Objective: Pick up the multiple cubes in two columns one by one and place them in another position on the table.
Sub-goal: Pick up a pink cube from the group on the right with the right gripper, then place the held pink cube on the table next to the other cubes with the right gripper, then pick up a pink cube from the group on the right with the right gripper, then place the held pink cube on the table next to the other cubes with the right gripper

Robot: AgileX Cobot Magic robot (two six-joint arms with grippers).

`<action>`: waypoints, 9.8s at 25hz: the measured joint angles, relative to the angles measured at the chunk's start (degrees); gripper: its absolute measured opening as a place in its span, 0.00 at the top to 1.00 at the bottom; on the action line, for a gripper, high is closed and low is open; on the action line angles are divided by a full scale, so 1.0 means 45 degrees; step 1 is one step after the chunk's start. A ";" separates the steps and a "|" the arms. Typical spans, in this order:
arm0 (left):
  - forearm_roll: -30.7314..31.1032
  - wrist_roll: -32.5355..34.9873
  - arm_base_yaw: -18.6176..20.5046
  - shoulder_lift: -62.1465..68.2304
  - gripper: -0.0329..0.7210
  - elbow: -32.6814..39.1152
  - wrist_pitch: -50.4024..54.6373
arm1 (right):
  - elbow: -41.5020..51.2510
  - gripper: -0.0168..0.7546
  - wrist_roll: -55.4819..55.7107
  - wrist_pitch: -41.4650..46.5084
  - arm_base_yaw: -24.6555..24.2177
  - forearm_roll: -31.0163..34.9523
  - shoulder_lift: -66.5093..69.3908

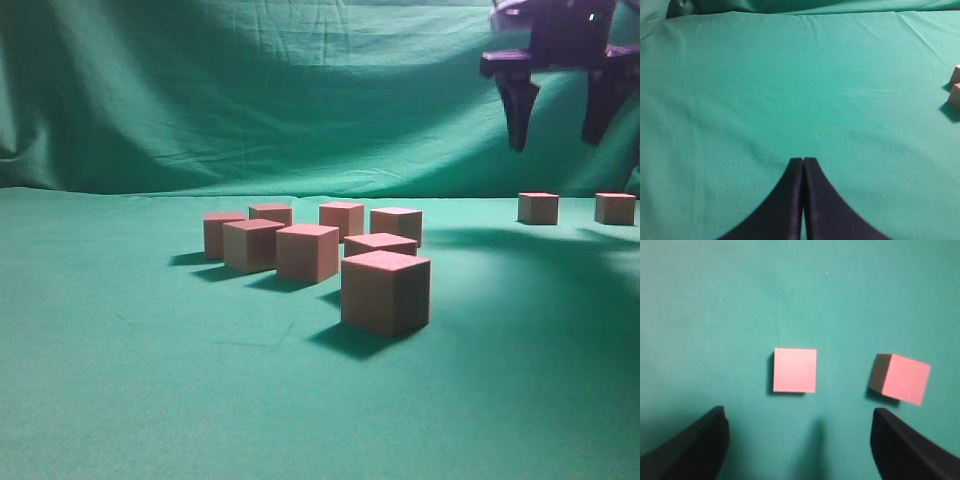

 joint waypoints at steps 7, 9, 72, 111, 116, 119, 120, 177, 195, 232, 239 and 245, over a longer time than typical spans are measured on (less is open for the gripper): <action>0.0000 0.0000 0.0000 0.0000 0.96 0.0000 0.0000 | -0.0317 0.23 -0.0254 -0.0894 0.0000 0.0027 0.1369; 0.0000 0.0000 0.0000 0.0000 0.96 0.0000 0.0000 | -0.0317 0.23 -0.0278 -0.1223 0.0000 0.0027 0.1571; 0.0000 0.0000 0.0000 0.0000 0.96 0.0000 0.0000 | 1.0643 0.64 -0.2766 -0.0703 0.7005 0.5071 -1.1860; 0.0000 0.0000 0.0000 0.0000 0.96 0.0000 0.0000 | 1.0670 0.64 -0.3571 -0.4633 1.0758 0.0450 -0.4776; 0.0000 0.0000 0.0000 0.0000 0.96 0.0000 0.0000 | 1.0670 0.64 -0.3963 -0.4709 1.0758 0.0427 -0.4613; 0.0000 0.0000 0.0000 0.0000 0.96 0.0000 0.0000 | 1.0670 0.64 -0.4185 -0.4765 1.0758 0.0408 -0.4613; 0.0000 0.0000 0.0000 0.0000 0.96 0.0000 0.0000 | 1.0670 0.64 -0.4205 -0.4849 1.0758 0.0408 -0.4613; 0.0000 0.0000 0.0000 0.0000 0.96 0.0000 0.0000 | 0.7798 0.23 0.0958 -0.1882 0.2195 -0.1829 -0.9750; 0.0000 0.0000 0.0000 0.0000 0.96 0.0000 0.0000 | 0.5792 0.23 0.2064 -0.3657 -0.0763 -0.1366 -0.3971; 0.0000 0.0000 0.0000 0.0000 0.96 0.0000 0.0000 | 0.0879 0.63 0.1111 -0.2136 -0.1882 0.0325 0.1197; 0.0000 0.0000 0.0000 0.0000 0.96 0.0000 0.0000 | 0.0144 0.63 0.0058 -0.0200 -0.1882 0.2727 -0.1084; 0.0000 0.0000 0.0000 0.0000 0.96 0.0000 0.0000 | 0.0037 0.63 -0.0739 0.1343 -0.1882 0.4728 -0.3749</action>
